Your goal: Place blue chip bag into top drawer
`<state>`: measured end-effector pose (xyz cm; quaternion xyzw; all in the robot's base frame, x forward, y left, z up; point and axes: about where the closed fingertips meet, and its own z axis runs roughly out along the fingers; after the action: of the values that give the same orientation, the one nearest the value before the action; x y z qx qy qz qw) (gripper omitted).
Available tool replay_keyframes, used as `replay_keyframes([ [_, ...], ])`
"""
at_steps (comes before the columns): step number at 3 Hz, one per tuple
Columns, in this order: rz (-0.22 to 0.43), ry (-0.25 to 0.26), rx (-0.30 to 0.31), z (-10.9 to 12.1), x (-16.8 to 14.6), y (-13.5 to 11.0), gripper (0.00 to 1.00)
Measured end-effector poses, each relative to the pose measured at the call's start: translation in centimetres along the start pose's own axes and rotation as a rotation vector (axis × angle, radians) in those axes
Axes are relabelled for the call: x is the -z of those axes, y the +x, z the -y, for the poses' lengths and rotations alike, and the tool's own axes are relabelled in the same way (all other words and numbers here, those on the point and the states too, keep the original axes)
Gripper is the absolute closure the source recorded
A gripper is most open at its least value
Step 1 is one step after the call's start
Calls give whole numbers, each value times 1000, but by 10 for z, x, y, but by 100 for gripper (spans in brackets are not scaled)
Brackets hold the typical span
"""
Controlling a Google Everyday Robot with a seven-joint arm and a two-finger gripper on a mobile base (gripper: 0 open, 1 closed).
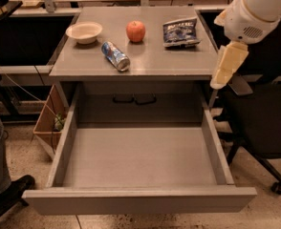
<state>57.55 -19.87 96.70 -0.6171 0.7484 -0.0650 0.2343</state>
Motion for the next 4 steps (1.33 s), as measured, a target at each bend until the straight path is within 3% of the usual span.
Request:
replay_keyframes([
  [1, 81, 56, 36, 75, -49, -43, 0],
  [2, 83, 58, 36, 76, -48, -43, 0],
  [3, 89, 78, -23, 85, -54, -36, 0],
  [4, 122, 101, -108, 107, -86, -28, 0],
])
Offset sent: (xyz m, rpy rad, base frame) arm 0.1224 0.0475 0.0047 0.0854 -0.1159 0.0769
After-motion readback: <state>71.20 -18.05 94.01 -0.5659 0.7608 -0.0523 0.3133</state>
